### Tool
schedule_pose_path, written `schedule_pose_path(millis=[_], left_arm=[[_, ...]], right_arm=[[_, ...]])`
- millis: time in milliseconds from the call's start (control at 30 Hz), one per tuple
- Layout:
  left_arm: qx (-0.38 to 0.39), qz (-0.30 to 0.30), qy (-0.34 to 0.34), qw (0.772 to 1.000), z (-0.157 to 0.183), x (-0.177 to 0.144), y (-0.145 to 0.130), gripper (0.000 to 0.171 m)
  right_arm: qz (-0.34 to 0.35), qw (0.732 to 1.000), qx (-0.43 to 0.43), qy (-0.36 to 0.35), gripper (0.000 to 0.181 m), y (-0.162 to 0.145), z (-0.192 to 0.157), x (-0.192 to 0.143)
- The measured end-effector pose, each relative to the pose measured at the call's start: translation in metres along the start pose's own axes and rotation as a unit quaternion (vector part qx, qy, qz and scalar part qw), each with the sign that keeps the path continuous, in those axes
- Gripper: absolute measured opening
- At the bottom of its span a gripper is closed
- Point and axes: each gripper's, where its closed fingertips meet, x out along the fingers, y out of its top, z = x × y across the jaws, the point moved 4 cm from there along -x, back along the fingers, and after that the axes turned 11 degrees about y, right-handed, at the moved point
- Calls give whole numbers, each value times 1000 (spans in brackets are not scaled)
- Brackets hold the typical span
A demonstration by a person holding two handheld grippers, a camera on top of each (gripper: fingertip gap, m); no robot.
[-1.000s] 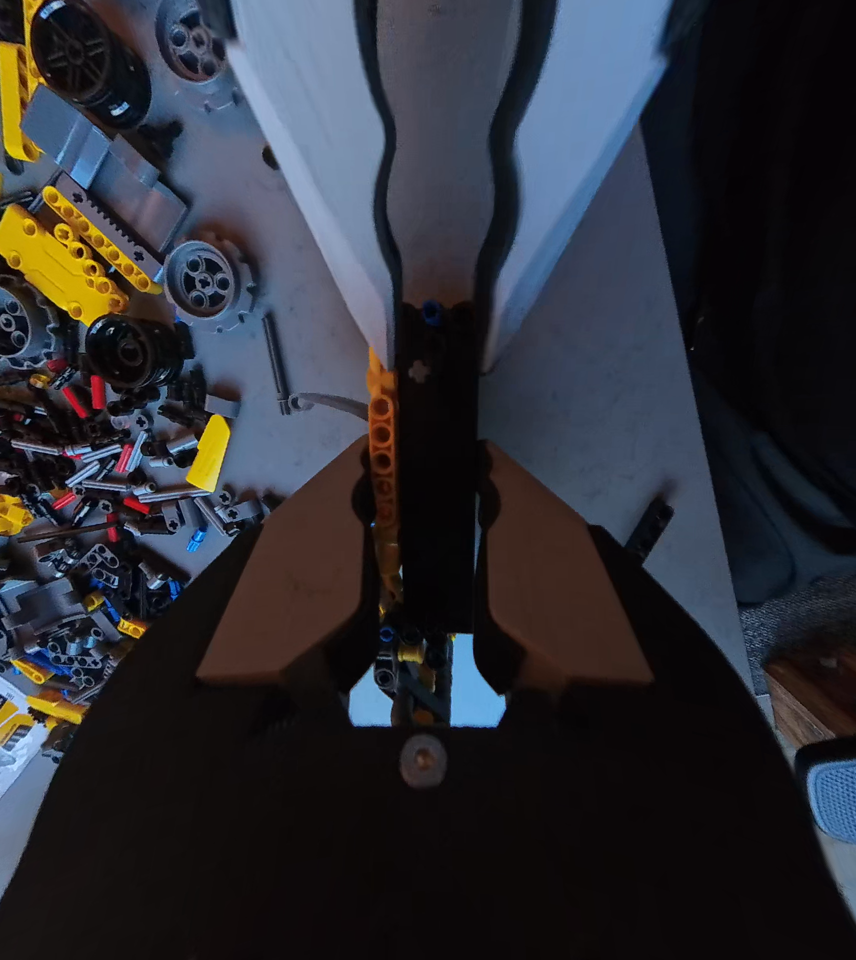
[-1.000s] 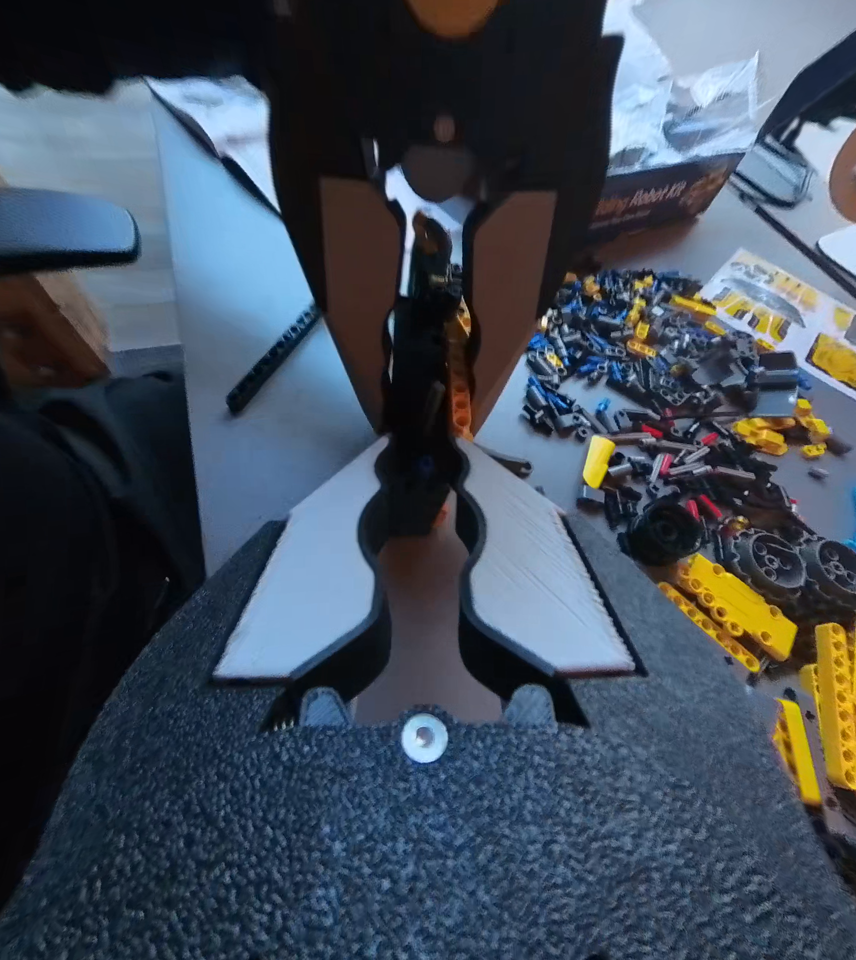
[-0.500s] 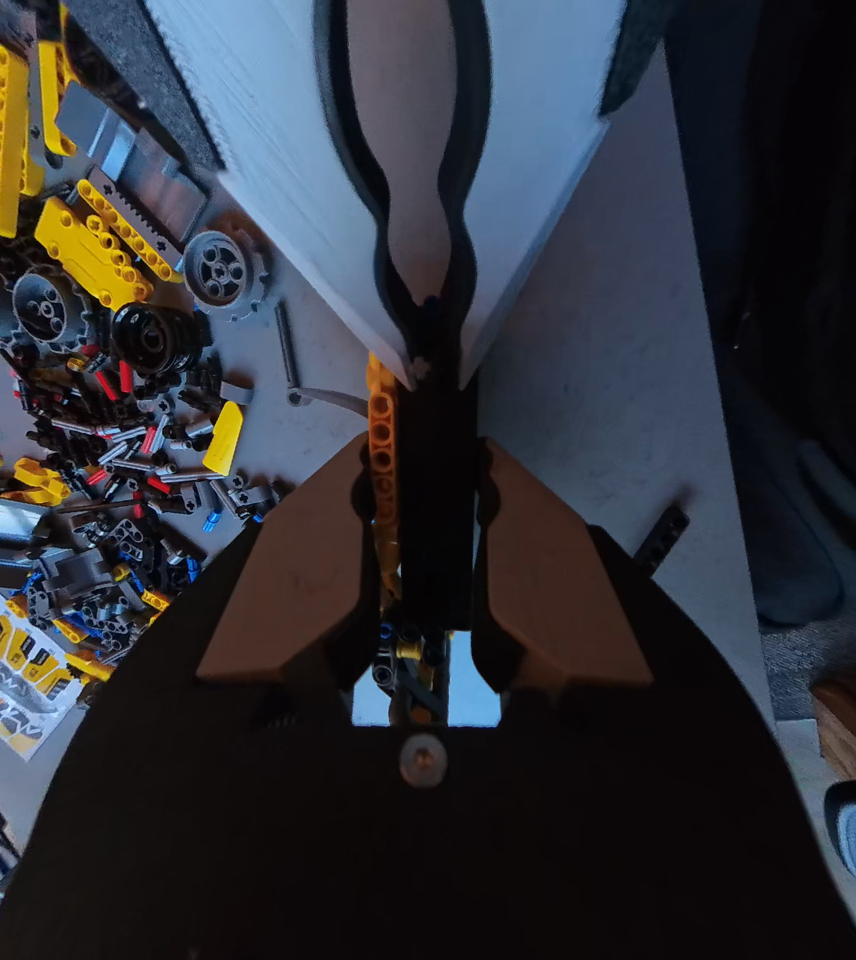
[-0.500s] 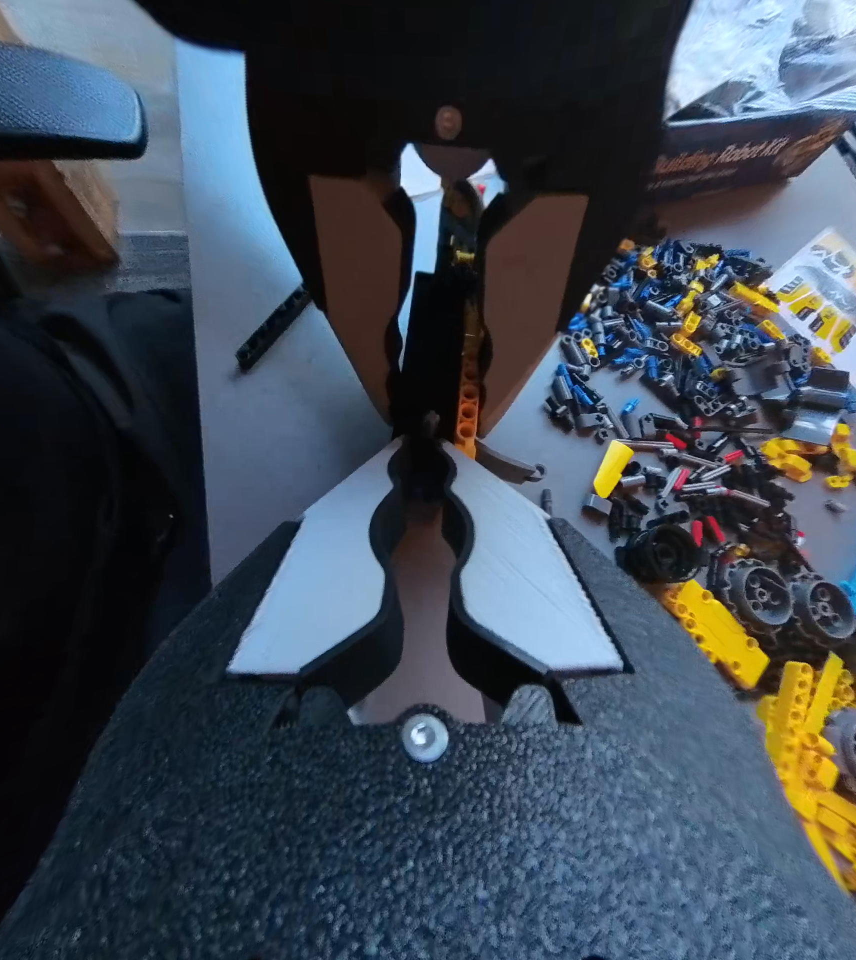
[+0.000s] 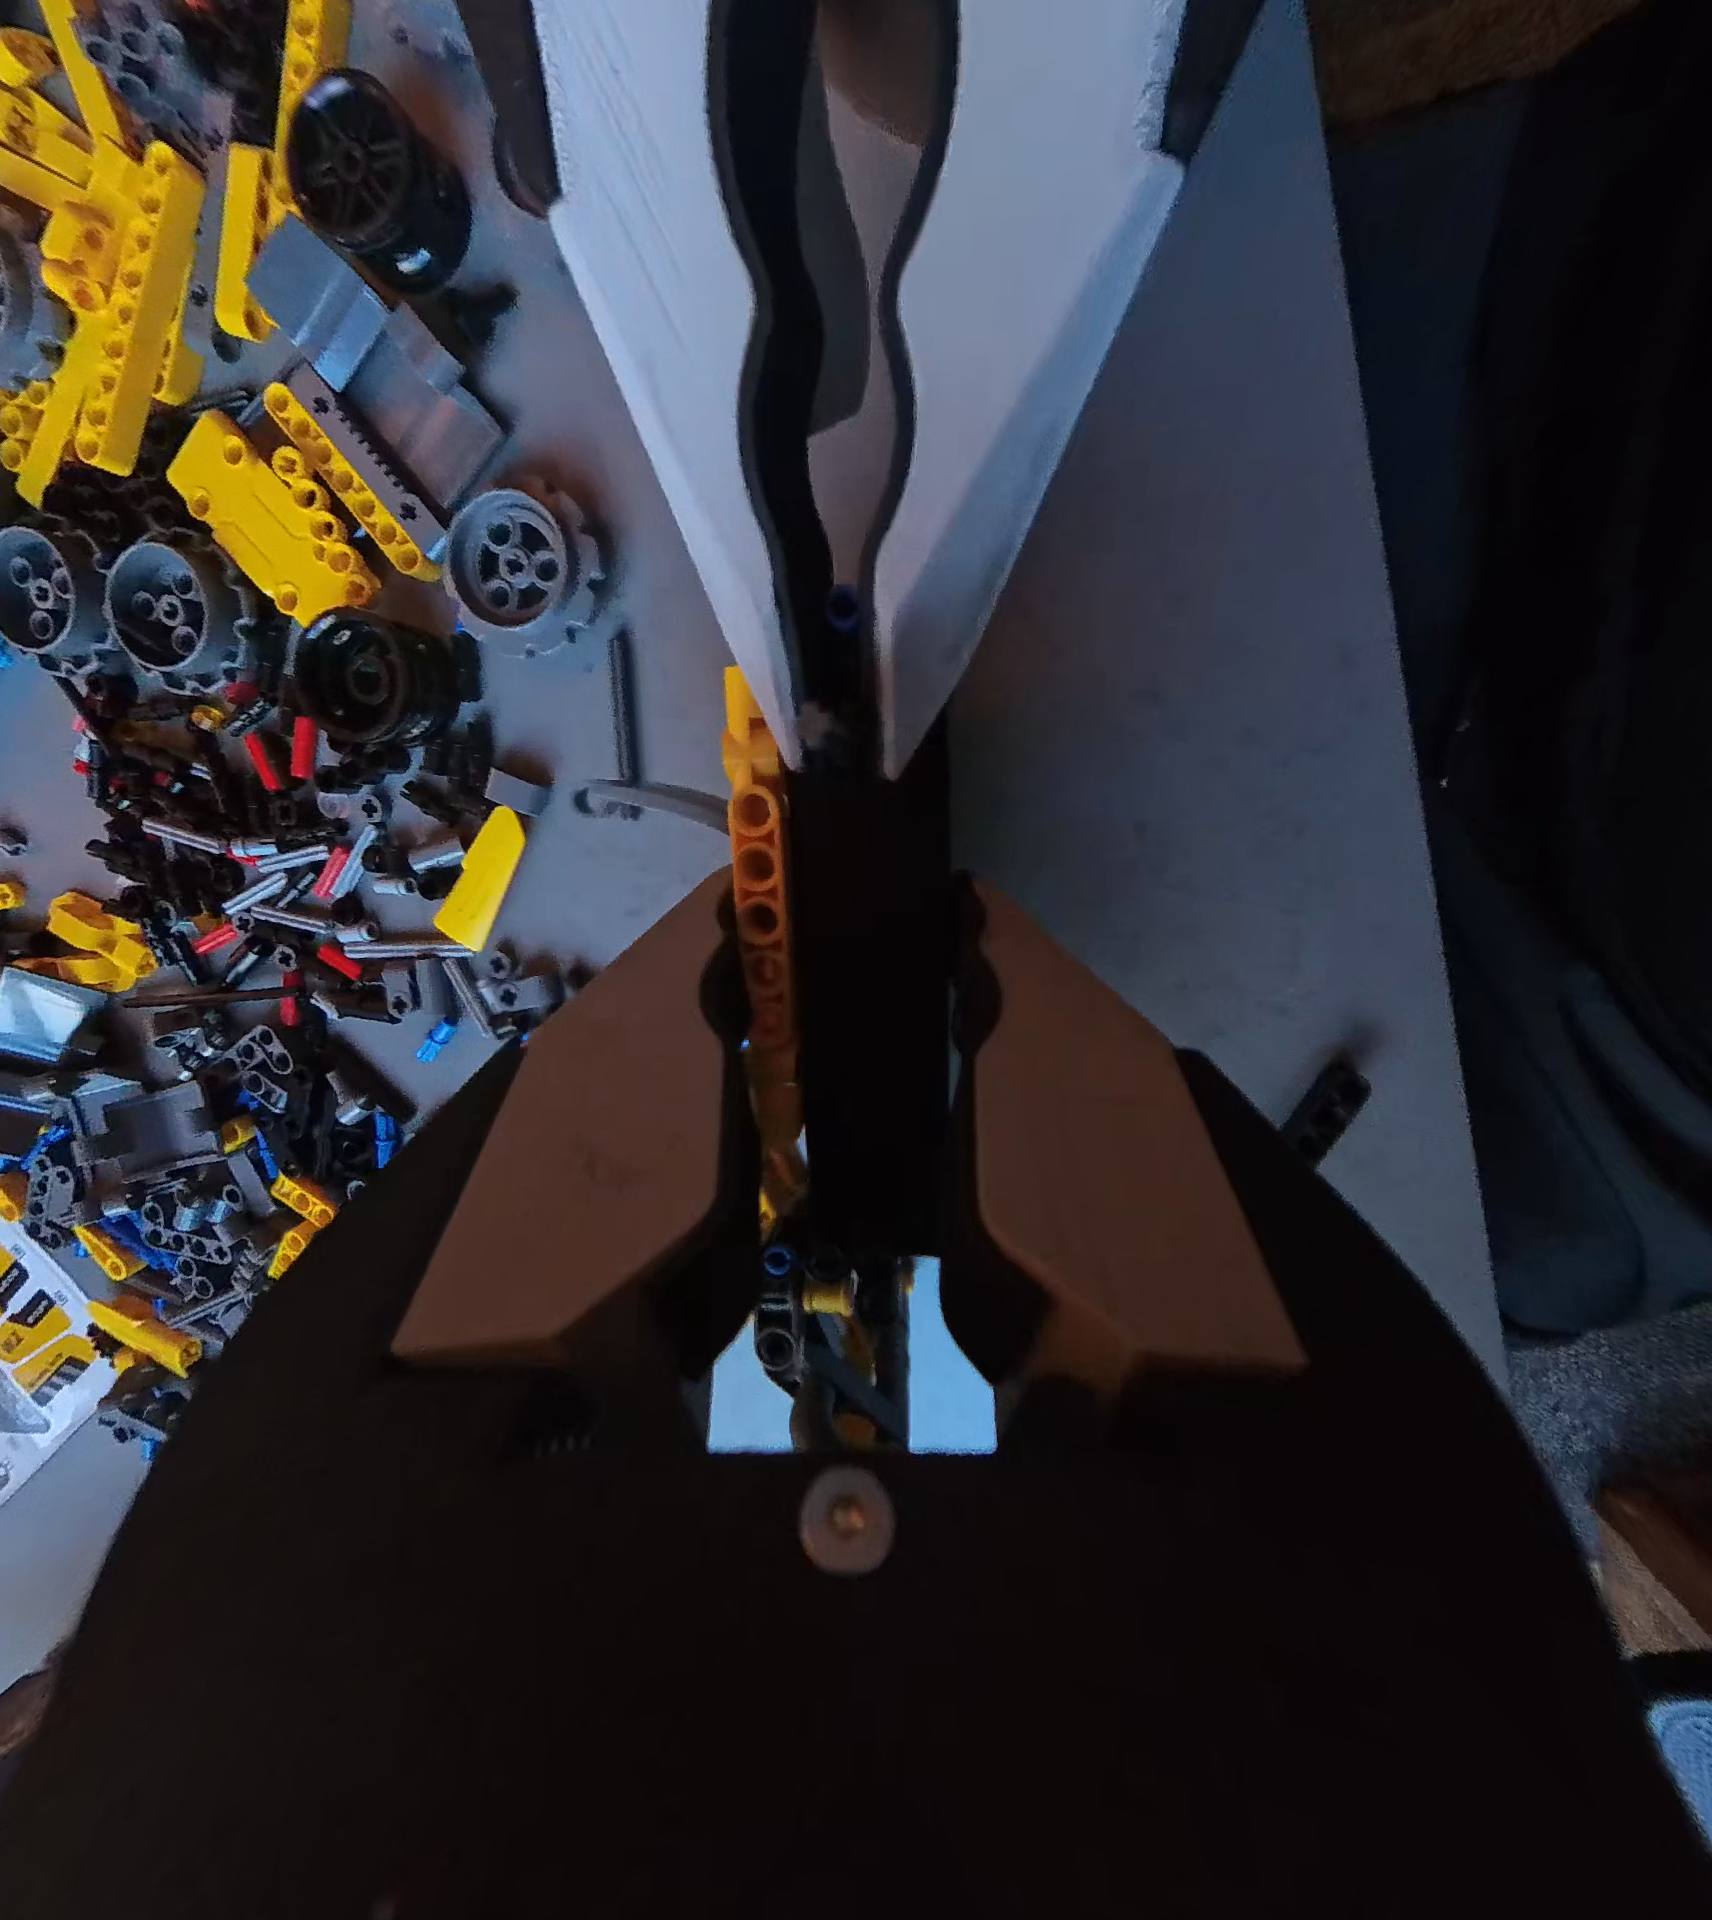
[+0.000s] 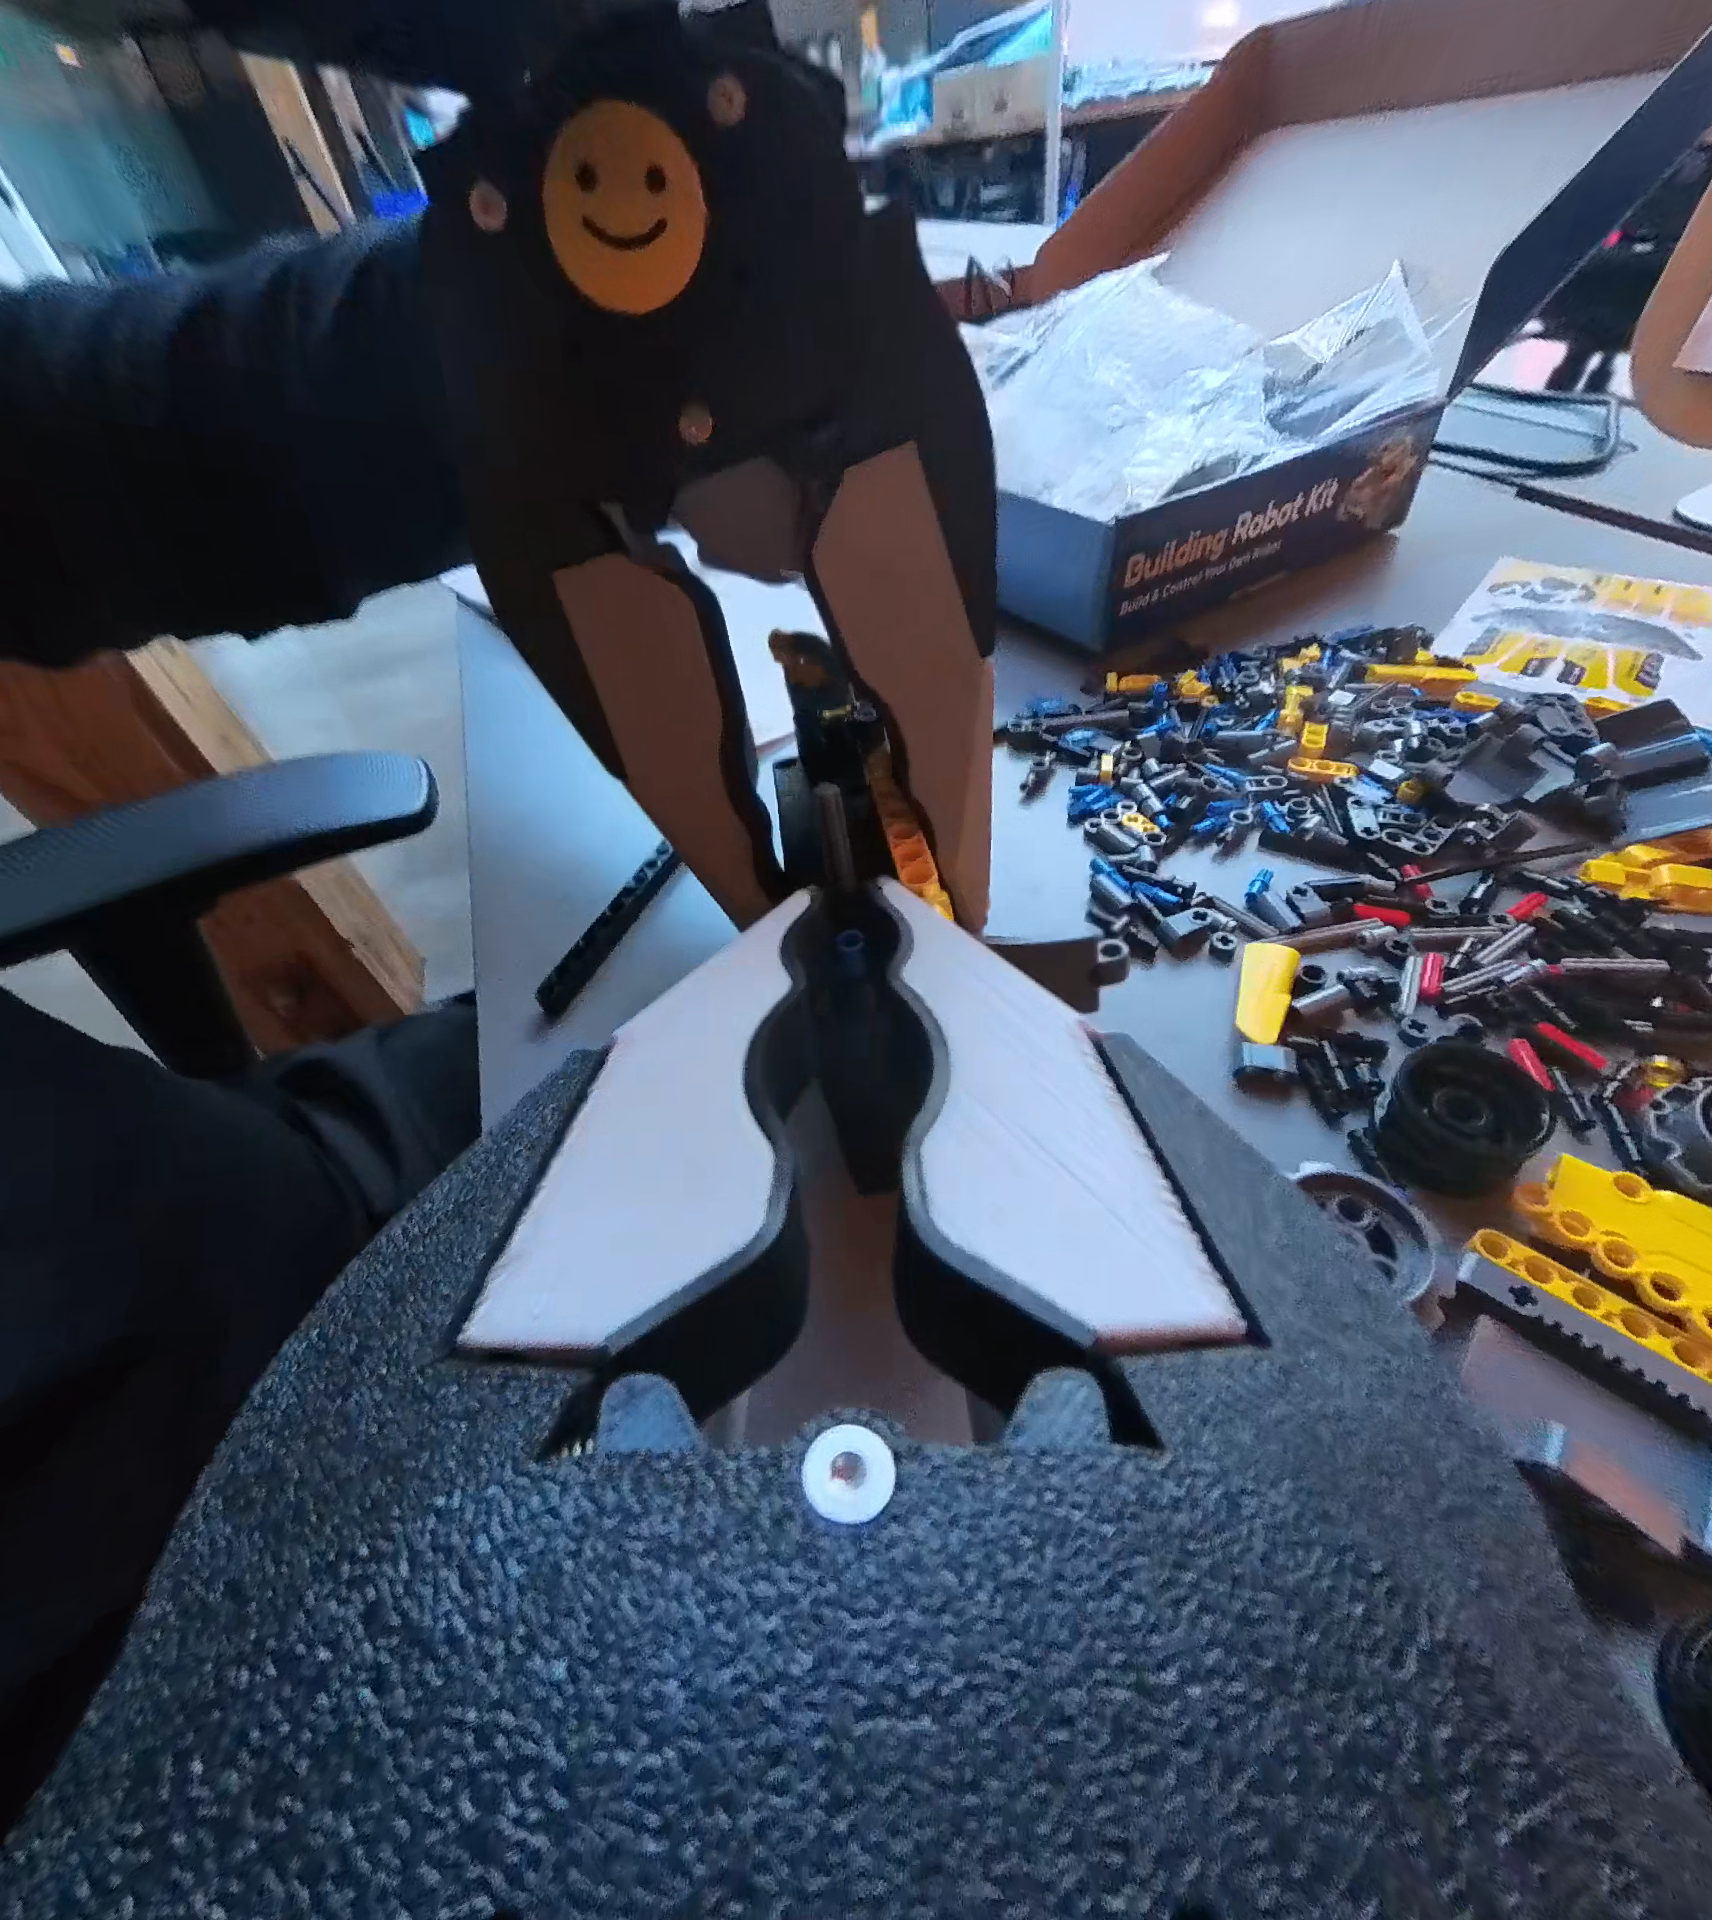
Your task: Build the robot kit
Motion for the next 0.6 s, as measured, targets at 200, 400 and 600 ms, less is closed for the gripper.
schedule_pose_path(millis=[200,400,600], left_arm=[[-20,10,-2,1000,-5,0,1,34],[-53,-20,-30,998,-8,7,-7,35],[-61,-24,-41,997,-12,8,-9,35]], right_arm=[[28,999,22,17,0,3,4,-1],[-65,996,46,44,10,-8,19,-1],[-128,991,-4,25,31,-5,21,-15]])
